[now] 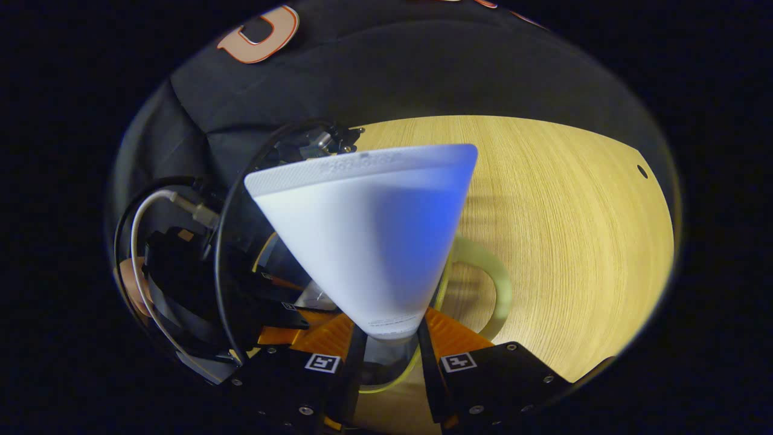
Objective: First open the suitcase, pack the skin care products into it, and then close the suitcase.
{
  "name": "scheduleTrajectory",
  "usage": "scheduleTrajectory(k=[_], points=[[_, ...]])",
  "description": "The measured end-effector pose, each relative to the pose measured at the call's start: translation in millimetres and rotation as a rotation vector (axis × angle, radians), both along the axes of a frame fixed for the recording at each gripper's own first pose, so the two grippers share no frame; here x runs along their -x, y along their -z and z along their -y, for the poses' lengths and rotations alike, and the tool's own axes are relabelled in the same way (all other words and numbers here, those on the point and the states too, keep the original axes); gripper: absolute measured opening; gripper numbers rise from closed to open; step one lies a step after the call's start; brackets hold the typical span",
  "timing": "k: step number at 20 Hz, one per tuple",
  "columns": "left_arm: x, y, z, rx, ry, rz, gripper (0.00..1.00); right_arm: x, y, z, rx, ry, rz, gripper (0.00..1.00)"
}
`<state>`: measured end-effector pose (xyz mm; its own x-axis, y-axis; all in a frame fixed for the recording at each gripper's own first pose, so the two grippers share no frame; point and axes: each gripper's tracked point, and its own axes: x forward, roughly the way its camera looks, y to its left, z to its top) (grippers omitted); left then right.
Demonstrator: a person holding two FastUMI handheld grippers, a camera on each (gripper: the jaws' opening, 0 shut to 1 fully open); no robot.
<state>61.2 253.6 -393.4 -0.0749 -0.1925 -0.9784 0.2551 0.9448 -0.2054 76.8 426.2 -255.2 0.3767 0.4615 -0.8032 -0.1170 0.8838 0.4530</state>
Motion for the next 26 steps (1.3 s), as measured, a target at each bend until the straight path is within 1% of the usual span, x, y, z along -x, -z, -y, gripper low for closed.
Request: scheduleTrajectory(k=[1,4,5,6,7,8,9,10,12,13,14,15,17,19,21,22,24,25,26], points=[[1,1,0,-0.013,-0.017,0.0,0.63,-1,2,0,-0.008,-0.003,-0.002,0.47],[-10,0,4,-0.011,-0.093,0.074,0.63,-2,4,2,-0.02,0.001,-0.019,0.46],[-11,-1,4,-0.017,-0.107,0.083,0.63,-2,4,3,-0.027,-0.002,-0.022,0.47],[-10,-2,1,-0.031,-0.105,0.079,0.64,-3,5,3,-0.03,0.0,-0.03,0.47],[-13,-8,1,-0.033,-0.106,0.104,0.64,-2,5,2,-0.038,-0.002,-0.036,0.46],[-20,-19,-3,-0.046,-0.106,0.158,0.7,0,7,2,-0.04,-0.001,-0.048,0.46],[-24,-29,-3,-0.053,-0.093,0.215,0.67,2,10,3,-0.046,-0.004,-0.056,0.41],[-23,-38,-5,-0.075,-0.072,0.27,0.7,4,11,2,-0.057,-0.008,-0.07,0.46],[-22,-52,-13,-0.116,-0.073,0.336,0.73,14,16,-3,-0.072,-0.024,-0.093,0.46],[-19,-58,-21,-0.143,-0.089,0.362,0.73,17,14,-2,-0.072,-0.027,-0.097,0.46],[-15,-60,-34,-0.175,-0.118,0.381,0.73,18,14,0,-0.069,-0.028,-0.105,0.41],[-10,-65,-42,-0.193,-0.149,0.395,0.74,21,14,0,-0.063,-0.025,-0.125,0.46],[4,-81,-62,-0.194,-0.206,0.43,0.74,23,21,-4,-0.058,-0.024,-0.153,0.47],[15,-95,-83,-0.195,-0.244,0.476,0.74,23,22,-6,-0.061,-0.019,-0.164,0.46],[20,-114,-98,-0.206,-0.286,0.539,0.74,32,31,-8,-0.04,-0.03,-0.226,0.47],[25,-127,-111,-0.226,-0.308,0.574,0.73,30,30,-13,-0.054,-0.022,-0.243,0.47],[30,-150,-136,-0.276,-0.349,0.641,0.73,31,40,-22,-0.045,-0.015,-0.3,0.46],[32,-163,-146,-0.295,-0.374,0.668,0.73,29,43,-28,-0.047,-0.003,-0.312,0.51],[37,-172,-155,-0.316,-0.401,0.675,0.73,29,46,-32,-0.046,-0.004,-0.324,0.51]])
